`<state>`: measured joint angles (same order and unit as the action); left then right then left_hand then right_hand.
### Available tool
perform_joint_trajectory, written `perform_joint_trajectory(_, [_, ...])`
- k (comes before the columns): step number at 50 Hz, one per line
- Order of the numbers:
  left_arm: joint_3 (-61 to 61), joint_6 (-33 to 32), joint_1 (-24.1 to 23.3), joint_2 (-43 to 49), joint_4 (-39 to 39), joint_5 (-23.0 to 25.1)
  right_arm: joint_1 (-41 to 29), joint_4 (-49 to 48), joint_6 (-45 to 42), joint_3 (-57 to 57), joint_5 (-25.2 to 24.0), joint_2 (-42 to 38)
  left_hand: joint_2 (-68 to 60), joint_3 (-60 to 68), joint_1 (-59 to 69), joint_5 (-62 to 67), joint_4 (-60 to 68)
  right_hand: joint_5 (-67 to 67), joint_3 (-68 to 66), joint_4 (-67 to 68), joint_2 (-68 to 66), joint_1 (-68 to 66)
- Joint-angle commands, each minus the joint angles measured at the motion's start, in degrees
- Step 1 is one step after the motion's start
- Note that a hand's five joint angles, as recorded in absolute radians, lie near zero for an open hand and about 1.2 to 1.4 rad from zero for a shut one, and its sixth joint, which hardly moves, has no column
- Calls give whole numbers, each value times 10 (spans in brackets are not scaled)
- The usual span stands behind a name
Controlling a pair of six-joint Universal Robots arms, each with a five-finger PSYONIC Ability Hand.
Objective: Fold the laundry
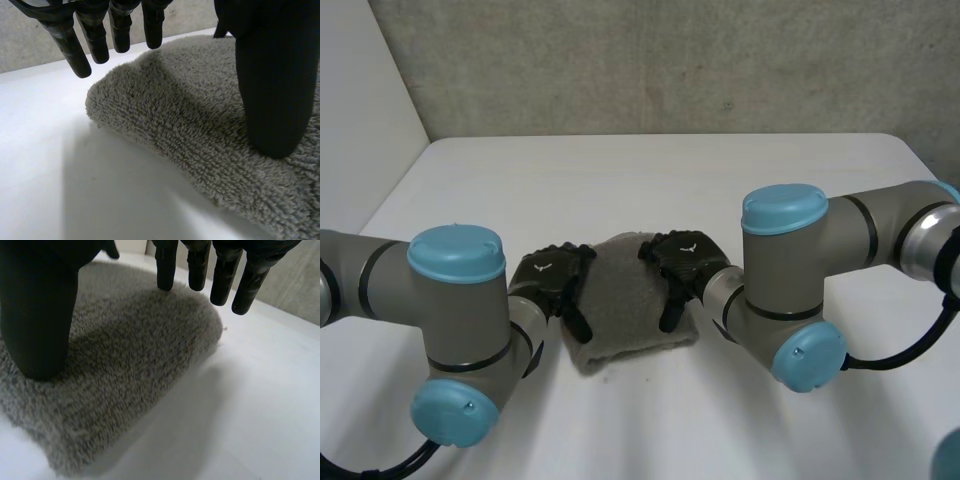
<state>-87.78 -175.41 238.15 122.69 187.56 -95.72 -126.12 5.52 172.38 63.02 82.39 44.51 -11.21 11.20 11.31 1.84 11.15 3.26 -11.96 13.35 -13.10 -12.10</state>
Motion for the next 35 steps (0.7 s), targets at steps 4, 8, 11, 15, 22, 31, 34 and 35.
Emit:
perform_joint_trajectory(4, [7,-47,0,-2,-4,4,3,6,-65,-12,0,15,-7,7,6,1,7,-33,20,-34,31,21])
perform_joint_trajectory(8, [16,-85,-3,-49,-5,1,12,-15,-56,1,7,93,-4,4,3,-3,4,-33,20,-34,31,21])
perform_joint_trajectory(11, [30,-88,1,-101,-7,0,19,-47,-36,24,23,151,-2,2,1,-5,2,-33,20,-34,31,21])
perform_joint_trajectory(15, [51,-88,7,-160,-18,0,35,-82,-13,53,52,217,-4,4,3,-3,4,-33,20,-34,31,21])
perform_joint_trajectory(22, [116,-88,37,-271,-118,6,69,-85,-6,83,155,312,-14,14,13,7,14,-33,20,-34,31,21])
perform_joint_trajectory(31, [120,-86,62,-342,-160,40,88,-21,-10,98,173,364,-15,15,14,9,16,-33,20,-34,31,21])
perform_joint_trajectory(34, [105,-78,62,-347,-160,46,88,-8,-10,100,173,374,-12,12,11,6,12,-33,20,-34,31,21])
perform_joint_trajectory(35, [99,-73,63,-347,-160,47,88,-4,-9,103,173,378,-10,10,9,4,11,-33,20,-34,31,21])
